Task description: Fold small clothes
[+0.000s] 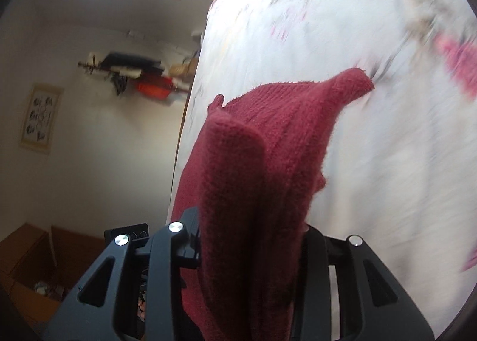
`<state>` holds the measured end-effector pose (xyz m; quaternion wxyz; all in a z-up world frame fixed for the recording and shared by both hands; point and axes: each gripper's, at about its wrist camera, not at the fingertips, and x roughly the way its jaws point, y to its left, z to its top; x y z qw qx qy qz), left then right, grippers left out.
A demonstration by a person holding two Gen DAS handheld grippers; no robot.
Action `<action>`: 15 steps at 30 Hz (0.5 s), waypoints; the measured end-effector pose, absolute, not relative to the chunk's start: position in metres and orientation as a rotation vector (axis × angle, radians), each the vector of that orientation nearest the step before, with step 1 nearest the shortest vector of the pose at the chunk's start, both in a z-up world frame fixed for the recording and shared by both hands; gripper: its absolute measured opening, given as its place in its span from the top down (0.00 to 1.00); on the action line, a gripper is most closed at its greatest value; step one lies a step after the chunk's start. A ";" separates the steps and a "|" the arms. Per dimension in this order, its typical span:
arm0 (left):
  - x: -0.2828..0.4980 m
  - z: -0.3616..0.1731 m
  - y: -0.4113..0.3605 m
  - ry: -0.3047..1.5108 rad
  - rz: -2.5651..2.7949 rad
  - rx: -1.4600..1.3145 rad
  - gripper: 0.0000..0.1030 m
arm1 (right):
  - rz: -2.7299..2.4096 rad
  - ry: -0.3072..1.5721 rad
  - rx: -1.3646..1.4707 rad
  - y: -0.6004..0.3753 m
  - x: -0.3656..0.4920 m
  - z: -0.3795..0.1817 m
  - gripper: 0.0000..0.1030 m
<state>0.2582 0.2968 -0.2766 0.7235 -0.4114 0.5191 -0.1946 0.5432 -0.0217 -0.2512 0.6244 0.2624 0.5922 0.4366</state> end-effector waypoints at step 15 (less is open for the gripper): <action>0.158 -0.294 0.339 1.113 -0.104 -0.785 0.32 | 0.749 1.292 0.522 -0.049 0.456 -0.281 0.41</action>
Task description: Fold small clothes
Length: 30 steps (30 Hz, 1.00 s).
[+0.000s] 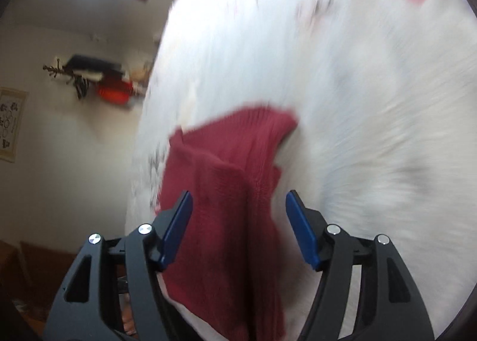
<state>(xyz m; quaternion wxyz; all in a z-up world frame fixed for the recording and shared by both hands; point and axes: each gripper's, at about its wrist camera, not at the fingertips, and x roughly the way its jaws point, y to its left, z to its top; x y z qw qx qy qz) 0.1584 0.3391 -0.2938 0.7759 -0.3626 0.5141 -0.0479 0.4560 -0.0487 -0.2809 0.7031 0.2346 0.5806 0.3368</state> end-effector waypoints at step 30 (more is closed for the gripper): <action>0.347 -0.318 0.316 1.208 -0.238 -0.663 0.53 | 0.731 1.368 0.201 0.027 0.448 -0.316 0.88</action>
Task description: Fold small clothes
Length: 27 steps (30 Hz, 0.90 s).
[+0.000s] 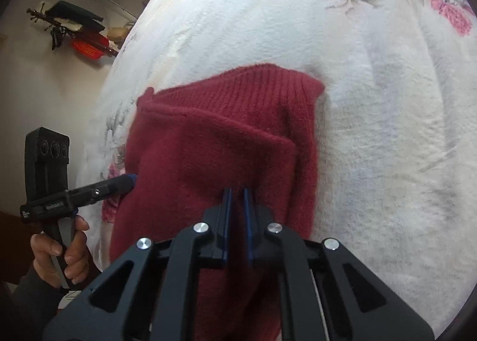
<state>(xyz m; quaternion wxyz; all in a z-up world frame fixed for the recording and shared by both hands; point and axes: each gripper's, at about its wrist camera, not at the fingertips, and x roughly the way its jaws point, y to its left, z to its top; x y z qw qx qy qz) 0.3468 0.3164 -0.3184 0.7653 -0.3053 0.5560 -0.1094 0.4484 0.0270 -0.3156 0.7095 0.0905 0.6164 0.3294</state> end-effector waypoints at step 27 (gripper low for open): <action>0.180 -0.296 0.301 1.188 -0.252 -0.629 0.56 | 0.665 1.359 0.104 -0.013 0.312 -0.280 0.85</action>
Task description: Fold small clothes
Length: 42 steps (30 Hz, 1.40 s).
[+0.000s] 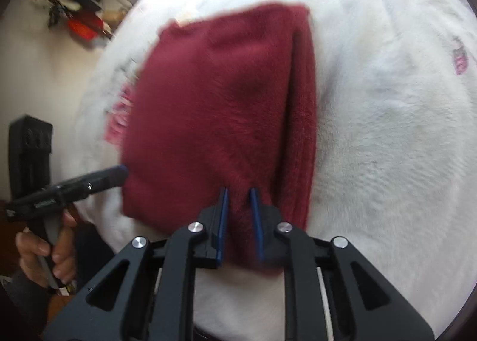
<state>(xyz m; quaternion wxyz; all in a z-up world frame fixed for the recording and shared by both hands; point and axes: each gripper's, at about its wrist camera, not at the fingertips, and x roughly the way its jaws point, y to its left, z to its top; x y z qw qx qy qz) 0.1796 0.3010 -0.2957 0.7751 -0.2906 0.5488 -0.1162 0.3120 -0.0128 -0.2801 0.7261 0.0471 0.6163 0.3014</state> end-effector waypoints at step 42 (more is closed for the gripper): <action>-0.048 -0.002 0.230 0.917 0.133 -0.228 0.09 | 0.352 0.917 -0.172 -0.022 0.063 0.047 0.03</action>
